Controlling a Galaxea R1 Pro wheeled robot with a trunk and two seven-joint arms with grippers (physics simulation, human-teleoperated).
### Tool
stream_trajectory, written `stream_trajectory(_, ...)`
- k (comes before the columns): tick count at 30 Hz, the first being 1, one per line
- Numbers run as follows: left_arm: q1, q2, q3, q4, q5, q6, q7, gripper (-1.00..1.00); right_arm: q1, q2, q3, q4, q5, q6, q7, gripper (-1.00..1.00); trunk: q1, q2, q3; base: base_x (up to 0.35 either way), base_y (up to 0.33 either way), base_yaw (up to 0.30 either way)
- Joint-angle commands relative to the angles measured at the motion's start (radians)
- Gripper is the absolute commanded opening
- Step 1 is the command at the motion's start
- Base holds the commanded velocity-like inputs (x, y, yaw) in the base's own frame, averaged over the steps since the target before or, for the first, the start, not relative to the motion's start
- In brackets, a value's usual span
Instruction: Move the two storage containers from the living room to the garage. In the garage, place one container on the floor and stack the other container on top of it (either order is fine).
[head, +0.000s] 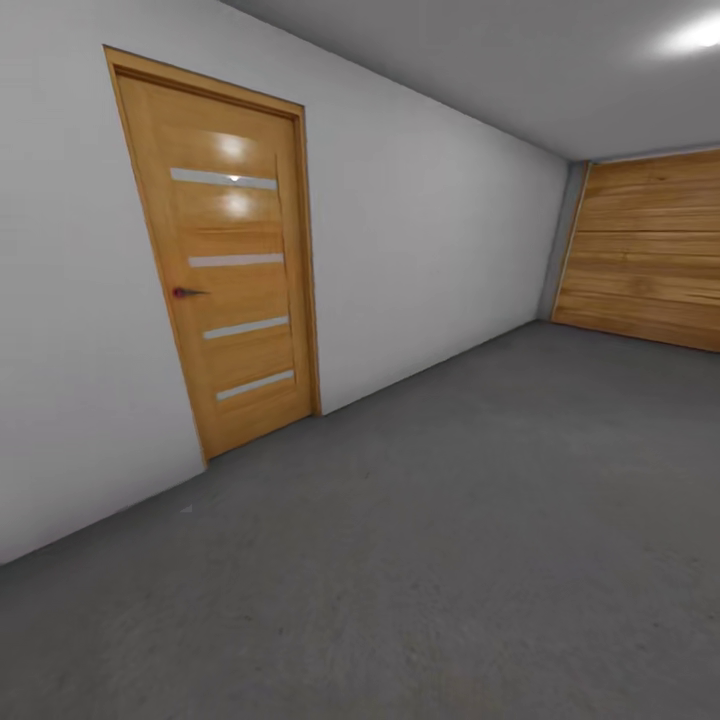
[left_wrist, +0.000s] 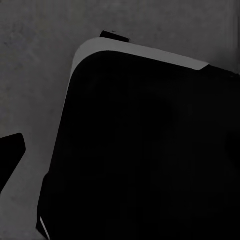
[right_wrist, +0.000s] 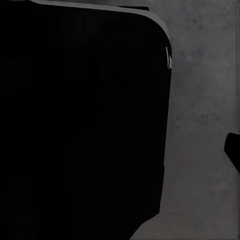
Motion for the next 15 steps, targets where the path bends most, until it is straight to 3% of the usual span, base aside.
stream_trajectory(1,0.0,0.0,0.0,0.0,0.005,-0.002,0.0,1.0,0.0,0.0,0.0,0.0,0.002,-0.003,0.0,1.0,0.001,0.0,-0.001,0.307,0.0,0.005)
stream_trajectory(15,0.0,-0.001,0.0,0.0,0.005,0.001,0.001,1.0,0.0,-0.01,0.004,0.0,0.007,0.0,0.001,1.0,0.001,0.0,-0.001,0.312,0.0,0.001)
